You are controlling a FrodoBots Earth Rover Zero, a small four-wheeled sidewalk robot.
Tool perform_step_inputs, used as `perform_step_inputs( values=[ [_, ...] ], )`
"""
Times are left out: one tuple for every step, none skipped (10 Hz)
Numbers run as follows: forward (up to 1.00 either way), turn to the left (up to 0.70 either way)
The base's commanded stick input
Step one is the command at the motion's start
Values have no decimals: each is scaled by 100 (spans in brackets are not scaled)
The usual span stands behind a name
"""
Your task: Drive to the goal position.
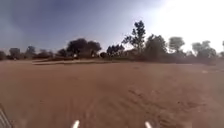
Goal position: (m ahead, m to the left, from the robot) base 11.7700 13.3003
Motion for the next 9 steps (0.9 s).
perform_step_inputs(
  values=[
    [100, 9],
    [100, 9],
    [100, 10],
    [100, 37],
    [100, 40],
    [100, 40],
    [100, 40],
    [100, 40],
    [100, 40]
  ],
)
